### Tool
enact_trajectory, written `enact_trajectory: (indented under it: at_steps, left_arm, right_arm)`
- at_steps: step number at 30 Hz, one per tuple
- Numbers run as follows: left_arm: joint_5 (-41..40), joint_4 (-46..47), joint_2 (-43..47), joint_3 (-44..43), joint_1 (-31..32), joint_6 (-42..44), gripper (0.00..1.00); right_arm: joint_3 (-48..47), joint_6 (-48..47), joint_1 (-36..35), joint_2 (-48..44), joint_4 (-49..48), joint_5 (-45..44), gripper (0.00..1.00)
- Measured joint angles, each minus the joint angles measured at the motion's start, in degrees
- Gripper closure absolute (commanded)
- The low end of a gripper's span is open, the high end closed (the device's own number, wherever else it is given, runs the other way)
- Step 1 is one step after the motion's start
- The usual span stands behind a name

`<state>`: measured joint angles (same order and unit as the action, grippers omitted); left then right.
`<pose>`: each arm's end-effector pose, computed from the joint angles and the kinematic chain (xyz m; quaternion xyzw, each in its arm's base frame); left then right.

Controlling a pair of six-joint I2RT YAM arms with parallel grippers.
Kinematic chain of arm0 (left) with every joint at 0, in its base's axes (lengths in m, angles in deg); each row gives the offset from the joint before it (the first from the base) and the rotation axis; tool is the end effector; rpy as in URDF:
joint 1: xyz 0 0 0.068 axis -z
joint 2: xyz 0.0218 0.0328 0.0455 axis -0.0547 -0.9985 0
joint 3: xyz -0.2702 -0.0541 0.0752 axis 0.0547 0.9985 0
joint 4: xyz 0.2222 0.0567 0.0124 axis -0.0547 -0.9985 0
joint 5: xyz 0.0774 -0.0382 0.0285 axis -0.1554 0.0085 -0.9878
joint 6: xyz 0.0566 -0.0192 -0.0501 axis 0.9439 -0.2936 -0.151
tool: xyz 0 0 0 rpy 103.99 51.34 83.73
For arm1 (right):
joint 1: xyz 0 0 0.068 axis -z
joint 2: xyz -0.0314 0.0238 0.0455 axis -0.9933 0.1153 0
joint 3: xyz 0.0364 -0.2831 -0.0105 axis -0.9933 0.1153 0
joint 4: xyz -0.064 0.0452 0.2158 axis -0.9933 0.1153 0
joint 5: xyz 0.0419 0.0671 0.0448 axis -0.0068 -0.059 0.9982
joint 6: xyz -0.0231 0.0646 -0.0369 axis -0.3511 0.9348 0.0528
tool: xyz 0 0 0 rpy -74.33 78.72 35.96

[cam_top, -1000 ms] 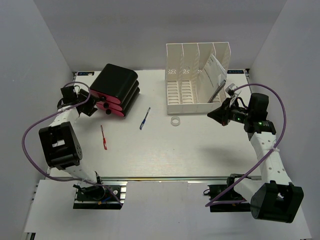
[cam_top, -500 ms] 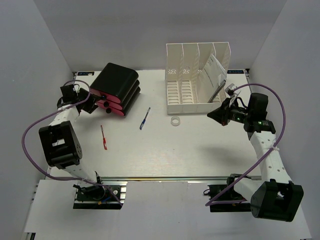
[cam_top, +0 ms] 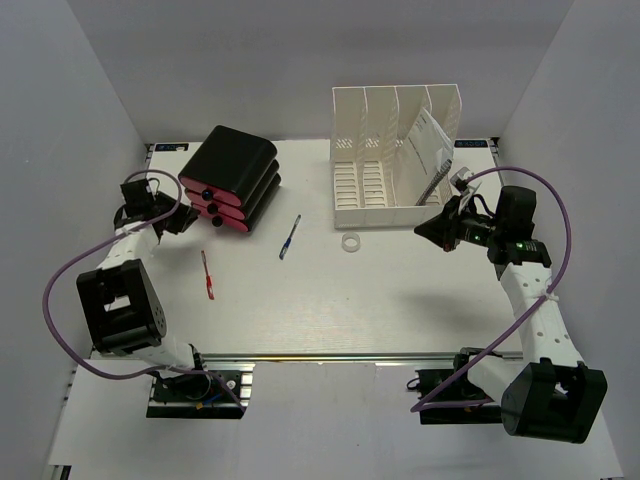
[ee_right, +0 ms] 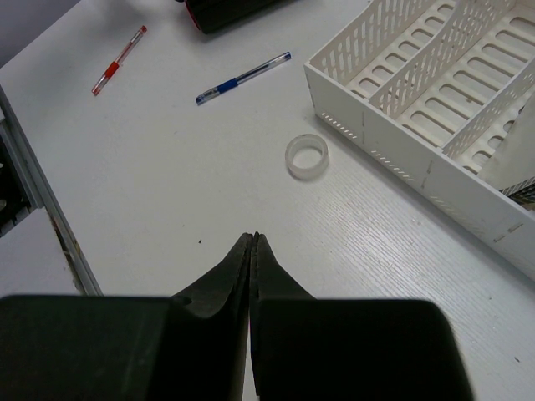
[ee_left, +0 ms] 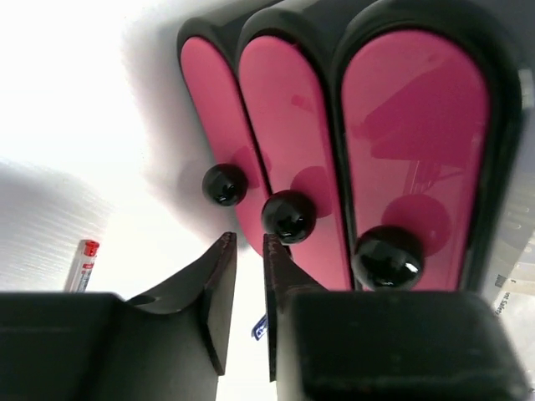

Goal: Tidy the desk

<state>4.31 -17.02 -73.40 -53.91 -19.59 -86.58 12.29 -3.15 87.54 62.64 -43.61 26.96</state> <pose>0.3151 0.0713 0.2316 -0.4263 0.8104 -0.2392 0.3231 0.2048 0.0392 0.3217 -0.2892 0.7440 0.3193 0.5108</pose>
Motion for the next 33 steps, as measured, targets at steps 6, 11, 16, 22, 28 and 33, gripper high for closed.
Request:
enact_trajectory:
  at_steps: [6, 11, 16, 22, 28, 33]
  left_arm:
    - [2.9, 4.0, -0.5, 3.7, -0.1, -2.2, 0.53]
    - [6.9, 10.3, -2.1, 7.2, -0.1, -4.0, 0.50]
    - [9.0, 15.2, -2.2, 8.6, -0.1, -5.0, 0.44]
    - [10.4, 20.7, -2.2, 9.7, -0.1, -6.0, 0.42]
    - [11.4, 24.5, -3.5, 10.4, -0.1, -6.5, 0.41]
    - [12.2, 27.2, -5.6, 10.9, -0.1, -6.9, 0.41]
  right_arm:
    - [0.0, 0.0, 0.0, 0.0, 0.2, 0.0, 0.99]
    - [0.0, -0.1, 0.0, 0.0, 0.3, 0.0, 0.99]
    - [0.0, -0.2, 0.0, 0.7, 0.3, 0.0, 0.99]
    - [0.0, -0.3, 0.0, 1.1, 0.7, -0.2, 0.99]
    - [0.0, -0.5, 0.0, 1.2, 0.7, -0.2, 0.99]
    - [0.0, -0.9, 0.0, 1.3, 0.7, -0.2, 0.99]
